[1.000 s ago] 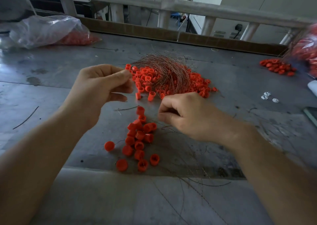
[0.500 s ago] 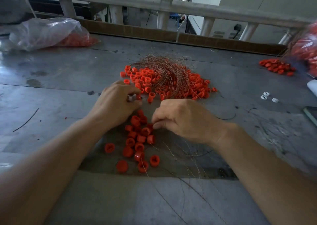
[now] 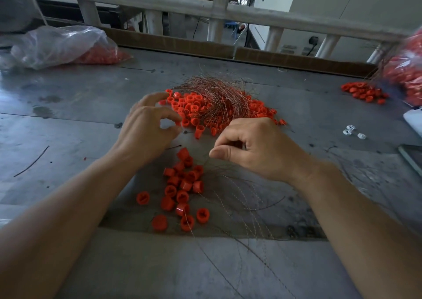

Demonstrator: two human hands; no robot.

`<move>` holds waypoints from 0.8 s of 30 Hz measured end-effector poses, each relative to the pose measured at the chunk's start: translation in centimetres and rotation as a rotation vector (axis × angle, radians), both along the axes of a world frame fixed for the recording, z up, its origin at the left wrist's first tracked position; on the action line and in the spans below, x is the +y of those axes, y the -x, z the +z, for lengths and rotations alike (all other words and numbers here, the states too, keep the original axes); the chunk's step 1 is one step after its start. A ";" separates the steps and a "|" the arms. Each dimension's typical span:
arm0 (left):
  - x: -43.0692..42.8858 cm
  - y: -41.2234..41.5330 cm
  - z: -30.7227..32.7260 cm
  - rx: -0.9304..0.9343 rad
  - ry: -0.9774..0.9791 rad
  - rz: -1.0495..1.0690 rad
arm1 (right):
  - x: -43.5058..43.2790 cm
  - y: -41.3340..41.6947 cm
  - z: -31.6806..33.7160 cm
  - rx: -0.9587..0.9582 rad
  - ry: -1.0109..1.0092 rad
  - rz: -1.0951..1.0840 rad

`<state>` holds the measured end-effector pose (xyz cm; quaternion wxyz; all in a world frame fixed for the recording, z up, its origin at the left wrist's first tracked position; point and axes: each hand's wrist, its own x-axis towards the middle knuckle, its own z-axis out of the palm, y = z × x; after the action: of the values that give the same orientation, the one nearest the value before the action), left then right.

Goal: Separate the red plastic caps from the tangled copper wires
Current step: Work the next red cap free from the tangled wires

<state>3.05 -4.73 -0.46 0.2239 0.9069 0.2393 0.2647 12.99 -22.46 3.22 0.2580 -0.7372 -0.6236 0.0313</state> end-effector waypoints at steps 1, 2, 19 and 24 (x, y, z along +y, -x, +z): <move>-0.1 -0.3 -0.1 0.034 0.000 -0.035 | 0.0 0.0 0.0 -0.004 -0.009 -0.003; -0.3 -0.6 -0.1 0.074 -0.001 -0.069 | 0.0 -0.1 0.0 -0.007 -0.014 -0.006; -2.0 2.0 2.8 -0.235 0.045 -0.072 | 0.0 -0.3 0.2 -0.070 -0.101 -0.130; -5.7 2.9 3.2 -0.237 -0.097 -0.286 | 0.1 -0.3 0.0 0.055 -0.245 -0.166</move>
<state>0.11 -10.39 2.75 0.2418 0.9039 0.0669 0.3466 13.31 -22.32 3.26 0.3648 -0.7481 -0.5524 -0.0461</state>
